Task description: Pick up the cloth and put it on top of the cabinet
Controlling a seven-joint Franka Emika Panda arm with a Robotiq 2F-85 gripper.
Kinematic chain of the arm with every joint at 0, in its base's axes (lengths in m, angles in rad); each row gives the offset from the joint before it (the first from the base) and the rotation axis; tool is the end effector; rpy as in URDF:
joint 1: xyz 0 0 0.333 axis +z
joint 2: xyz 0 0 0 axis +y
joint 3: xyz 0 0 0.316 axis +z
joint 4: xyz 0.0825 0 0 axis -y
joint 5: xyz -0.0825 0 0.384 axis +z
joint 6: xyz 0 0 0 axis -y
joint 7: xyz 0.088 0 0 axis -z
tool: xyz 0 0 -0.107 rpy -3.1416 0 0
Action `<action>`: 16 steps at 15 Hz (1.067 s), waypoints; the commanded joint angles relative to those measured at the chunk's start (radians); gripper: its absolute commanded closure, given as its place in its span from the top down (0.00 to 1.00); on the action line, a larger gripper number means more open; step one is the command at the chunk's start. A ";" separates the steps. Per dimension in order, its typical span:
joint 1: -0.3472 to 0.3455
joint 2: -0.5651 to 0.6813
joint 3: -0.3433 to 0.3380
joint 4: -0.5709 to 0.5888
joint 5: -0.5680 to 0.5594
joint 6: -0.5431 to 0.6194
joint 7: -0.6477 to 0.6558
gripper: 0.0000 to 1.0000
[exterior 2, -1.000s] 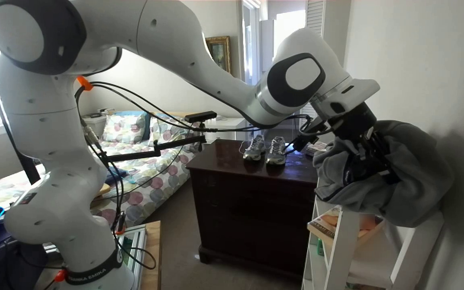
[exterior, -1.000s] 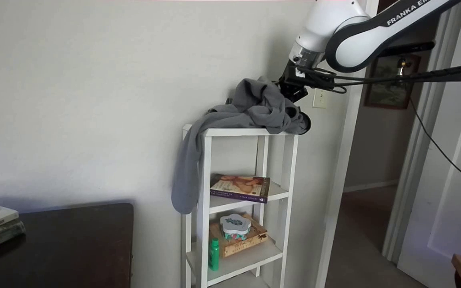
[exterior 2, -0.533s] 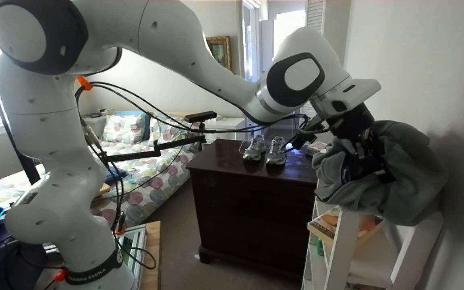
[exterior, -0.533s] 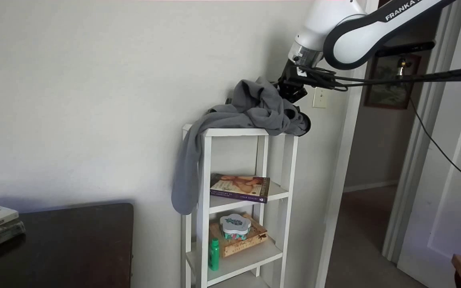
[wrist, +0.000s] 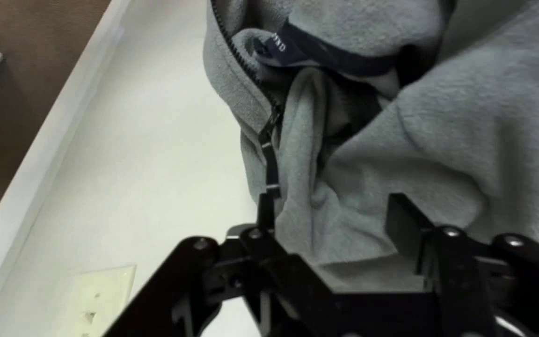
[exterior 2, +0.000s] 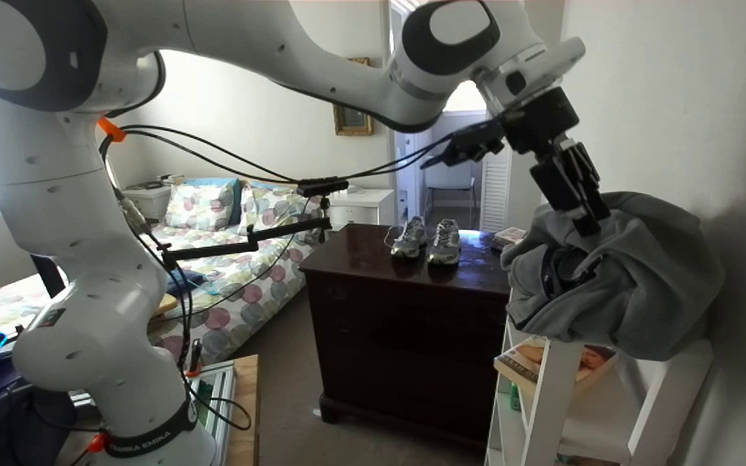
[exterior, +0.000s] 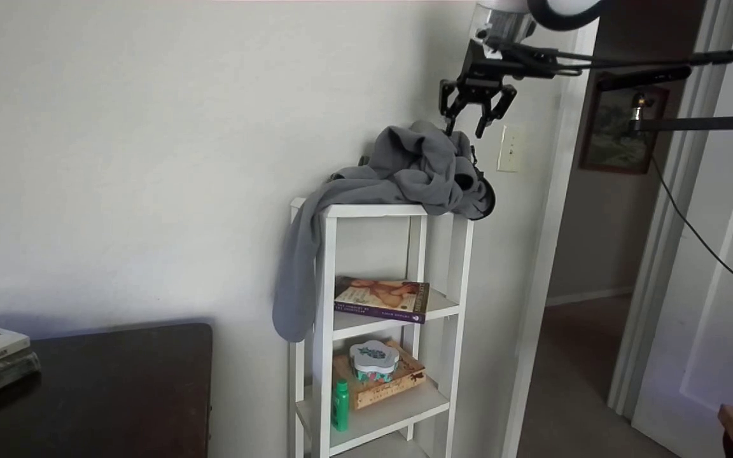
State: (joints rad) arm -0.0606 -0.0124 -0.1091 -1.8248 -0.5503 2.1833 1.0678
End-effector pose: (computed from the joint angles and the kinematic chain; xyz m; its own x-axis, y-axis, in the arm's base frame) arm 0.5814 -0.1196 0.5756 0.4395 -0.6867 0.5790 -0.8417 -0.5399 -0.0014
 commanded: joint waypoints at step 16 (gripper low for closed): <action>-0.002 -0.230 0.134 0.159 0.177 -0.459 -0.072 1.00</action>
State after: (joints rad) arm -0.0472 -0.2450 0.0121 -1.6706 -0.3771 1.7263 0.9994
